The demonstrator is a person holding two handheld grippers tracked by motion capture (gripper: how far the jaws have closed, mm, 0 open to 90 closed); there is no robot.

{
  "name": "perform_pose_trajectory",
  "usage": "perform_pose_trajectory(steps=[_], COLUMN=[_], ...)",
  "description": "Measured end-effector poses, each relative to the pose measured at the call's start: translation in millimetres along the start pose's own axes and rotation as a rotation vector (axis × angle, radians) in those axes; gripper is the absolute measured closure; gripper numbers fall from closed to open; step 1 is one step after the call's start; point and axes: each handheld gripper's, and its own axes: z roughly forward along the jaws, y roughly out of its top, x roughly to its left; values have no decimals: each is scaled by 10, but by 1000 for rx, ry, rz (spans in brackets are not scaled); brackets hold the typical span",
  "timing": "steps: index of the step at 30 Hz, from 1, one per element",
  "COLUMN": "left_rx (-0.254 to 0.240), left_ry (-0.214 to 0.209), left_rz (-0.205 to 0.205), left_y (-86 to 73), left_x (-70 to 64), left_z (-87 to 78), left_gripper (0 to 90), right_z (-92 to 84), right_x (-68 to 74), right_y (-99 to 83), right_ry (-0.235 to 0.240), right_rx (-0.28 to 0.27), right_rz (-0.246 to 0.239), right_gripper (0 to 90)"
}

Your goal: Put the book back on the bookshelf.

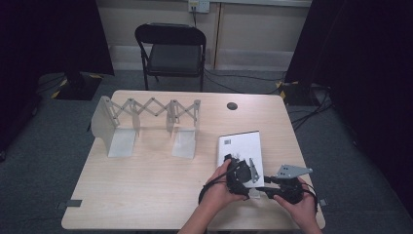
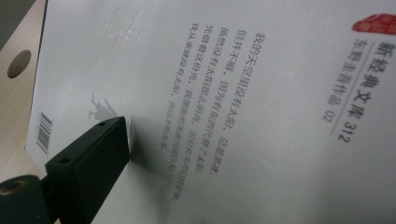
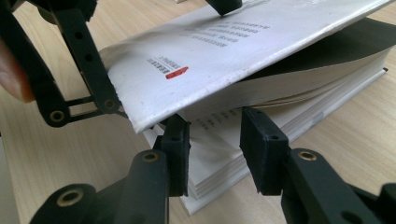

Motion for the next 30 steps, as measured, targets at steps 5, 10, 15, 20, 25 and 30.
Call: perform_pose_trajectory(steps=[5,10,15,20,25,30], left_rx=[5,-30,-31,-29,-39,-23], left_ry=[17,34,29,12,-11,-17], left_rz=[105,134,147,130,106,90], left_y=[26,3,-5,41,58,121], left_x=[-17,-48,-42,22,140,234], left_z=[-51,-86,-129,-215,-305,-386], left_gripper=[146,219,281,339,385,422], right_z=[4,2,13,10,-26,-68], right_x=[-10,-11,-5,-46,-104,-164], right_y=[-11,-7,-20,-63,-174,-242], right_ry=[4,11,30,11,-2,-33], right_rx=[-3,-17,-22,-15,24,43], right_rz=[6,7,-8,-31,-65,-80], right_gripper=[636,618,499,330,283,265])
